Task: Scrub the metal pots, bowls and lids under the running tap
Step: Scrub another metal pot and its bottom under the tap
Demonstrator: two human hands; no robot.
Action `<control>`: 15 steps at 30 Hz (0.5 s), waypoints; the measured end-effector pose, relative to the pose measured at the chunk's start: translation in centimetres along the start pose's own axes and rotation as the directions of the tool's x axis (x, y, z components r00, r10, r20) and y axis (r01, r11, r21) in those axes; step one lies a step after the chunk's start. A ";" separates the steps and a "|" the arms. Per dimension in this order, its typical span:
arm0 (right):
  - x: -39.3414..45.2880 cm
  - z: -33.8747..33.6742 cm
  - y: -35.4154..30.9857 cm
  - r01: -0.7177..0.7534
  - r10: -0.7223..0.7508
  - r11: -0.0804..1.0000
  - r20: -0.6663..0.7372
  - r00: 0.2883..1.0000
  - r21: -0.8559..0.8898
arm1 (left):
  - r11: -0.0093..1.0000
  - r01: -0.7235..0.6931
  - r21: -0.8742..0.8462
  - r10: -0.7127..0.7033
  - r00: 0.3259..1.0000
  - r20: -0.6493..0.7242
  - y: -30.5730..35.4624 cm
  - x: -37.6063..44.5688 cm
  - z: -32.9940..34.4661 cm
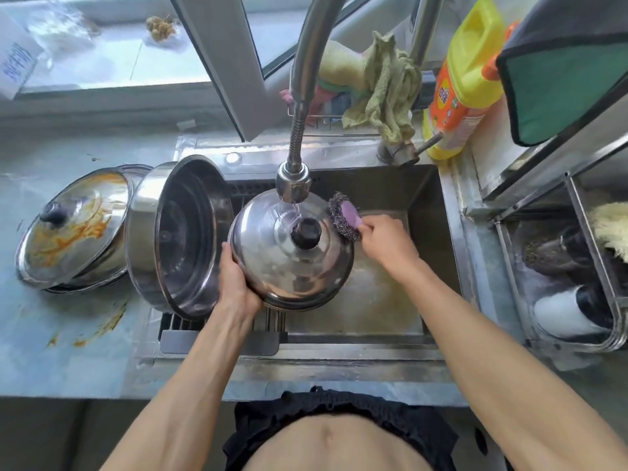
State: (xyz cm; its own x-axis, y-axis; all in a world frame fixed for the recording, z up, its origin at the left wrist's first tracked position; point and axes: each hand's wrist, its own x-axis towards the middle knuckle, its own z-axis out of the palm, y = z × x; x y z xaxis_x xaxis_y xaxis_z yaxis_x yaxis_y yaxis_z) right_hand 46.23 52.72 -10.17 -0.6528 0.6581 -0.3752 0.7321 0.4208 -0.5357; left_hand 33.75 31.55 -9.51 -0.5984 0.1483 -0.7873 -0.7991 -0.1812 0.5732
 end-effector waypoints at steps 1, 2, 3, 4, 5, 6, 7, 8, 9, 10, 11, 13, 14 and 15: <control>-0.5 0.6 0.1 -0.026 0.026 0.999 -0.006 1.000 0.029 | 1.000 -0.007 -0.018 0.007 1.000 -0.017 0.2 0.3 0.1; -1.1 1.3 0.1 -0.028 0.028 0.999 -0.001 1.000 0.040 | 0.999 -0.014 -0.031 0.013 0.999 -0.037 0.5 0.4 0.3; -1.9 2.1 0.0 -0.010 0.010 0.999 0.007 1.000 0.038 | 0.999 -0.023 -0.035 0.021 0.998 -0.051 0.8 0.4 0.7; -2.7 2.9 -0.1 0.018 -0.018 0.999 0.011 1.000 0.028 | 0.999 -0.034 -0.027 0.032 0.997 -0.066 1.1 0.5 0.9; -3.6 3.4 -0.3 0.052 -0.052 0.999 0.006 0.999 0.016 | 0.999 -0.043 -0.019 0.042 0.996 -0.074 1.3 0.6 1.1; -4.3 3.7 -0.3 0.088 -0.088 0.996 -0.002 0.996 0.005 | 0.999 -0.051 -0.009 0.050 0.995 -0.085 1.3 0.6 1.2; -4.7 3.6 -0.2 0.115 -0.115 0.993 -0.008 0.993 0.002 | 0.998 -0.059 -0.005 0.058 0.994 -0.089 1.3 0.6 1.2; -4.6 3.3 0.0 0.117 -0.117 0.993 -0.006 0.993 0.000 | 0.998 -0.058 0.005 0.059 0.995 -0.086 1.3 0.5 1.0; -4.0 2.8 0.2 0.103 -0.103 0.995 -0.003 0.995 -0.001 | 0.998 -0.058 0.013 0.059 0.995 -0.078 1.2 0.5 0.9; -3.2 2.2 0.4 0.081 -0.081 0.997 0.000 0.997 -0.004 | 0.998 -0.059 0.024 0.060 0.996 -0.068 1.1 0.5 0.8; -2.5 1.6 0.6 0.054 -0.054 0.999 0.002 0.999 -0.004 | 0.997 -0.067 0.028 0.069 0.996 -0.057 1.0 0.4 0.8; -1.9 0.7 0.1 0.030 -0.030 0.999 -0.001 1.000 0.018 | 0.994 -0.098 0.045 0.101 0.993 -0.067 1.3 0.0 1.0; -1.9 0.5 -0.2 0.034 -0.033 0.998 -0.014 0.999 0.046 | 0.992 -0.116 0.047 0.120 0.990 -0.081 1.4 -0.3 1.2; -2.1 0.2 -0.6 0.043 -0.040 0.996 -0.041 0.998 0.078 | 0.990 -0.136 0.043 0.139 0.986 -0.097 1.6 -0.3 1.5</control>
State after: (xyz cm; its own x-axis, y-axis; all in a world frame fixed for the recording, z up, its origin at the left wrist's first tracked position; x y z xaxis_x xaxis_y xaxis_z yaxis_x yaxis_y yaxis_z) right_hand 47.11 50.94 -9.25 -0.6726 0.6663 -0.3221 0.6860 0.3982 -0.6089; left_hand 32.58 32.66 -8.02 -0.6955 0.0269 -0.7180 -0.7123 -0.1573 0.6840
